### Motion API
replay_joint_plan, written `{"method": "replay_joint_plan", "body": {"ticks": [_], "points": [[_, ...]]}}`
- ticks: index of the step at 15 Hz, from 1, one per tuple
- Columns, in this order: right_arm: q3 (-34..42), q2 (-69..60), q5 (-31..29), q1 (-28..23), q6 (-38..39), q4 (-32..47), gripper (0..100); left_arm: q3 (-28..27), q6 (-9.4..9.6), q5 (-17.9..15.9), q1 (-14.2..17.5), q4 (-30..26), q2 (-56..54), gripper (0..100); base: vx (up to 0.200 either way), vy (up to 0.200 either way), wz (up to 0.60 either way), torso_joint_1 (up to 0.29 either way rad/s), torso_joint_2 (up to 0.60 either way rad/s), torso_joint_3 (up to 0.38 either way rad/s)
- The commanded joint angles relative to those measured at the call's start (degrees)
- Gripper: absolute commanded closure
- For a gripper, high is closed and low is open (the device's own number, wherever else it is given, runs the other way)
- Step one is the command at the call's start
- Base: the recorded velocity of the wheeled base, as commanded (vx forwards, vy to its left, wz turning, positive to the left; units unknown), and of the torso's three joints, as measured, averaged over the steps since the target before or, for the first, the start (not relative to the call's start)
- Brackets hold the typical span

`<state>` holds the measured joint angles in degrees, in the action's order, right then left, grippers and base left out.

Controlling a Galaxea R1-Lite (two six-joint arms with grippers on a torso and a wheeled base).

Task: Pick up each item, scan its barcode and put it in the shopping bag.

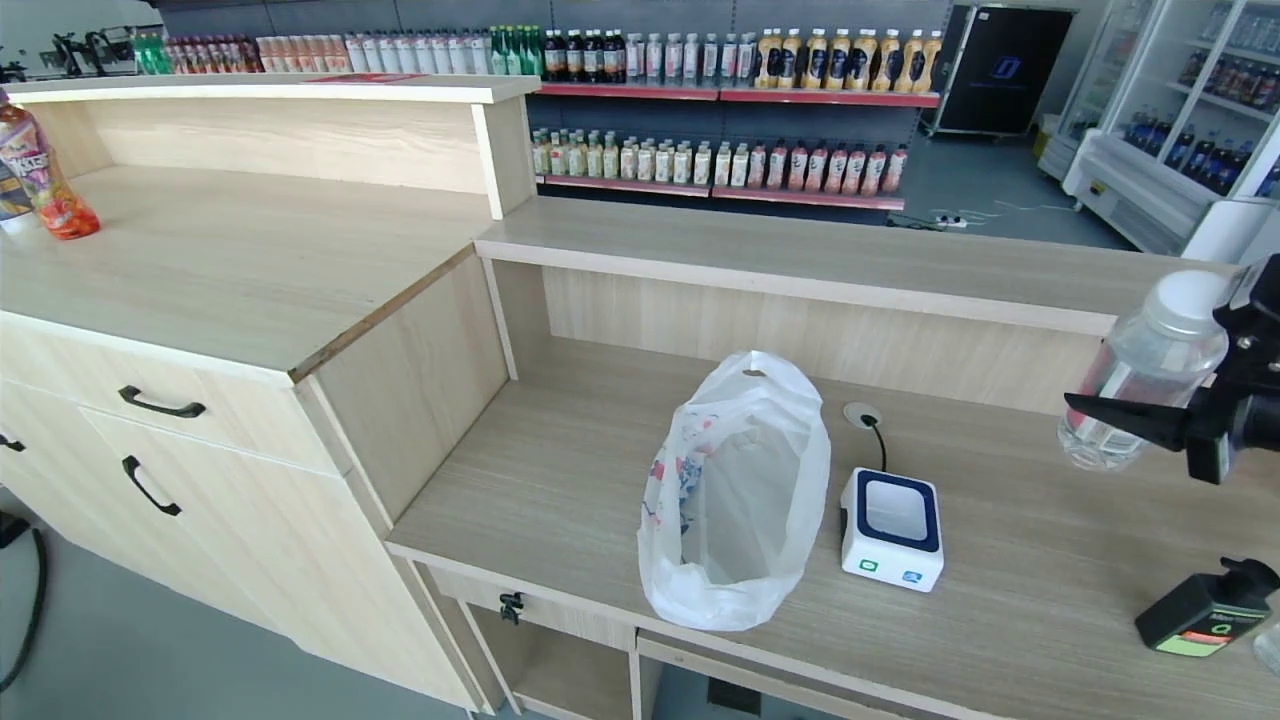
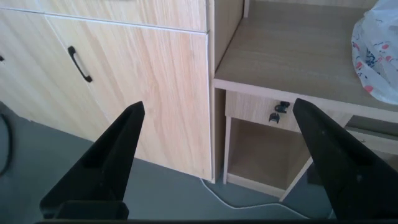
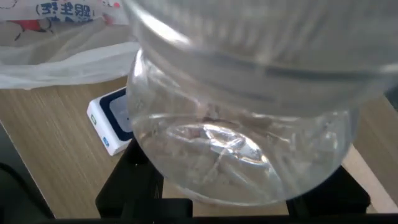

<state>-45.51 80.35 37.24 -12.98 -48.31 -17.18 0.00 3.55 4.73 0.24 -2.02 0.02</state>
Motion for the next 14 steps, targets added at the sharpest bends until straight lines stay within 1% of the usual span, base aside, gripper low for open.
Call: {"method": "replay_joint_plan", "body": {"ticks": [1,3,6,8,10,12,14], "points": [[-2.66,5.52,-0.50,3.23,-0.29,-1.46,100,0.00,-0.03,0.02,0.02,0.00,-0.02,0,0.000,0.000,0.00,0.000,0.00,0.000],[-2.92,10.00,-0.94,5.42,-1.00,-7.26,100,0.00,-0.03,0.02,0.02,0.00,-0.02,0,0.000,0.000,0.00,0.000,0.00,0.000],[-2.57,18.27,-1.29,8.24,-1.26,-20.26,100,0.00,-0.03,0.02,0.02,0.00,-0.02,0,0.000,0.000,0.00,0.000,0.00,0.000],[-1.69,21.34,-1.47,9.82,-1.70,-26.07,100,0.00,-0.03,0.02,0.02,0.00,-0.02,0,0.000,0.000,0.00,0.000,0.00,0.000],[-0.20,23.54,-1.47,11.05,-3.37,-30.37,100,0.00,0.06,0.02,0.02,0.00,-0.02,0,0.000,0.000,0.00,0.000,0.00,0.000],[2.44,26.88,-1.47,11.84,-3.63,-36.61,100,0.00,-0.03,0.02,0.02,0.00,-0.02,0,0.000,0.000,0.00,0.000,0.00,0.000],[2.62,28.28,-1.47,12.28,-3.72,-37.40,100,0.00,-0.03,0.02,0.02,0.00,-0.02,0,0.000,0.000,0.00,0.000,0.00,0.000]]}}
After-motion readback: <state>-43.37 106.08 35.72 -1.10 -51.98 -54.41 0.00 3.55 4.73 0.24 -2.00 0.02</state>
